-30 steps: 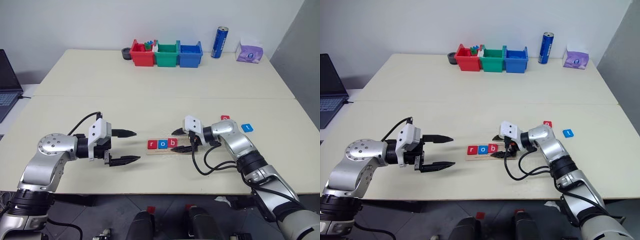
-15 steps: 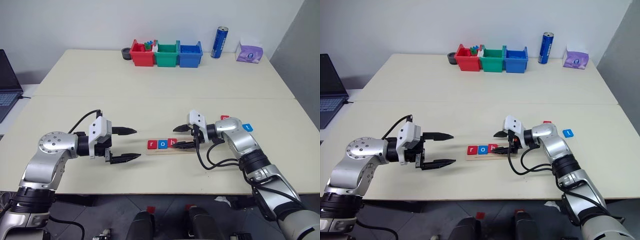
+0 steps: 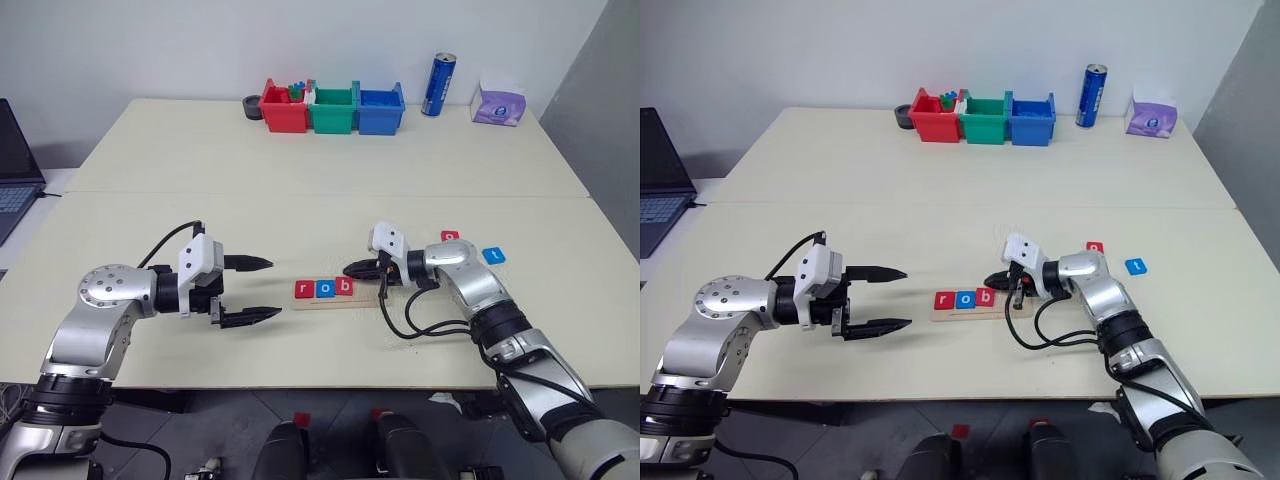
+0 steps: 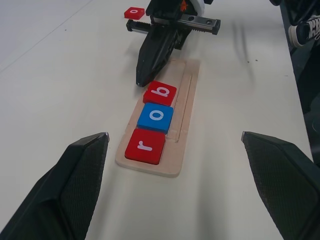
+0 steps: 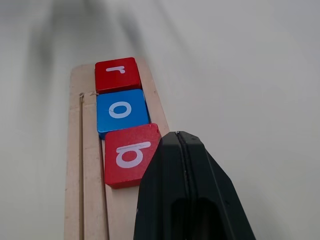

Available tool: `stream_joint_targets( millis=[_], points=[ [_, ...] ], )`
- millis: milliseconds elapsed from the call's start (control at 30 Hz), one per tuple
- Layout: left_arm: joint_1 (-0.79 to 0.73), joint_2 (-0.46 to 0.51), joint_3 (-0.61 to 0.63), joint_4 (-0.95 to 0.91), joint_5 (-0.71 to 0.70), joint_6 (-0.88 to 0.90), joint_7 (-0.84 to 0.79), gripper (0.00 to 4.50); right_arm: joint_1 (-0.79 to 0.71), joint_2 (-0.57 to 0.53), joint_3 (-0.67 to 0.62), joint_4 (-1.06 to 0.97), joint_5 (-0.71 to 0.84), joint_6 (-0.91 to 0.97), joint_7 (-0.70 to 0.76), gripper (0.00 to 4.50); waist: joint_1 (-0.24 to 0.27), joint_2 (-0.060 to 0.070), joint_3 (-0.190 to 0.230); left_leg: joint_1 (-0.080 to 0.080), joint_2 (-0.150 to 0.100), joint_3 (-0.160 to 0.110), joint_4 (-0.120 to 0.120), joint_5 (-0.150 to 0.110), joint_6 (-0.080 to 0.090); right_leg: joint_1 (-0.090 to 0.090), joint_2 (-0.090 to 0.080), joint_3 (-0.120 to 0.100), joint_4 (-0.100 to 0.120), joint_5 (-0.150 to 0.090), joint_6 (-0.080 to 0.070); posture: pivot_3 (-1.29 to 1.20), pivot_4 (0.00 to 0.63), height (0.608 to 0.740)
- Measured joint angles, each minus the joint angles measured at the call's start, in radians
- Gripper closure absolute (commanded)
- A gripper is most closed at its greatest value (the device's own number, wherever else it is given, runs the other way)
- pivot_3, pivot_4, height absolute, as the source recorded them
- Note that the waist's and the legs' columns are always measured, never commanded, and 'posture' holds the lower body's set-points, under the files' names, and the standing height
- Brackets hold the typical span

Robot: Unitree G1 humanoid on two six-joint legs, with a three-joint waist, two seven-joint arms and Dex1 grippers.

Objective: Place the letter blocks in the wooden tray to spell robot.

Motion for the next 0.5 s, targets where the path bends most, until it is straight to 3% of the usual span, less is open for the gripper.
stream_joint_targets(
  millis=[500],
  points=[
    [0.000, 0.001, 0.000, 0.000, 0.004, 0.000, 0.000, 0.00, -0.008, 0.014, 0.005, 0.020, -0.022, -0.039, 0.009, 4.48, 0.000, 0.000, 0.000, 0.000, 0.000, 0.000, 0.000, 0.000, 0.000, 0.000, 0.000, 0.000, 0.000, 0.000, 0.000, 0.00, 0.150, 0.740]
  ],
)
